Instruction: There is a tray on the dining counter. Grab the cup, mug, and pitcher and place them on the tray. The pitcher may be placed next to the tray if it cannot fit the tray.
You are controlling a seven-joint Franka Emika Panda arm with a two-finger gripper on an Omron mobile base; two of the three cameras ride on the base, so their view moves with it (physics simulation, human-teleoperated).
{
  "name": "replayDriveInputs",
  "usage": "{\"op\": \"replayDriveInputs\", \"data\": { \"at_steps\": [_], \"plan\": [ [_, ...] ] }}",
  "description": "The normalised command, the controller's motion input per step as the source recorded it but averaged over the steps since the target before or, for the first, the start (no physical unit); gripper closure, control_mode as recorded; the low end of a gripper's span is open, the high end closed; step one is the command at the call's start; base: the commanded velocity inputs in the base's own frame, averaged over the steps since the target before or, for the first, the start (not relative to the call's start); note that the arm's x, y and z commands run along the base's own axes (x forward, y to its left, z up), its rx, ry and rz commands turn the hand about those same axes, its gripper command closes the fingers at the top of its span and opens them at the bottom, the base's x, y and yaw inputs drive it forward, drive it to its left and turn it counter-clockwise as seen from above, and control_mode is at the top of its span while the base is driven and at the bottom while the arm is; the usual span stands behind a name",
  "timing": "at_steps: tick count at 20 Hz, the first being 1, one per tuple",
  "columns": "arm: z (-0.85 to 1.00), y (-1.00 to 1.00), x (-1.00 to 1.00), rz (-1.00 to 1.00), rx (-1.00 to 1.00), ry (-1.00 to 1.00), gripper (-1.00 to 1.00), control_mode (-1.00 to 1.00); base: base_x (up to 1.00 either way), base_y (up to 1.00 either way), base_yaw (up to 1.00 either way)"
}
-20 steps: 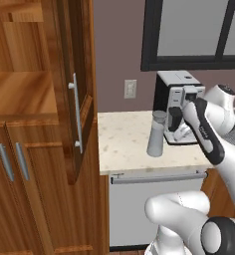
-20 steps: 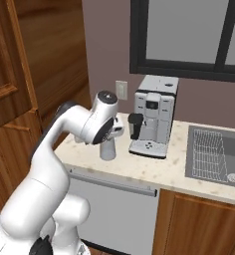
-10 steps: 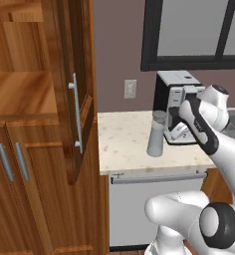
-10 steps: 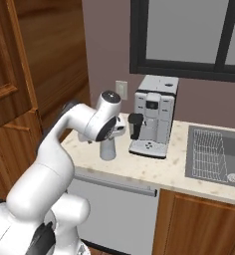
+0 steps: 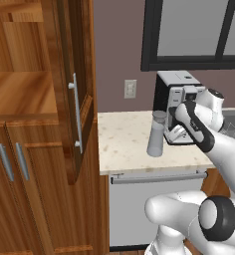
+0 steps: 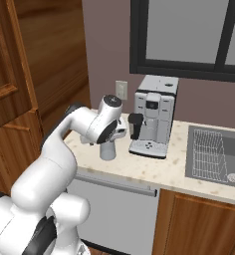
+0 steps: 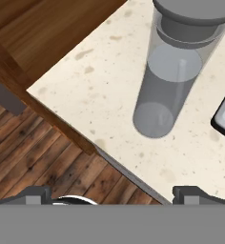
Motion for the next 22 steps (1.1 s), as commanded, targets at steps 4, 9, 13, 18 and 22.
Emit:
{"op": "replayDriveInputs", "data": {
  "at_steps": [4, 9, 13, 18, 22],
  "plan": [
    [-0.06, 0.00, 0.23, 0.00, 0.00, 0.00, -1.00, -1.00, 0.00, 0.00, 0.00],
    [-0.04, 0.00, 0.21, 0.00, 0.00, 0.00, -1.00, -1.00, 0.00, 0.00, 0.00],
    [-0.07, 0.00, 0.16, 0.00, 0.00, 0.01, -1.00, -1.00, 0.00, 0.00, 0.00],
    [-0.06, 0.00, 0.16, 0.00, 0.00, 0.02, -1.00, -1.00, 0.00, 0.00, 0.00],
    [-0.08, 0.00, 0.18, 0.00, 0.00, 0.02, -1.00, -1.00, 0.00, 0.00, 0.00]
  ]
}}
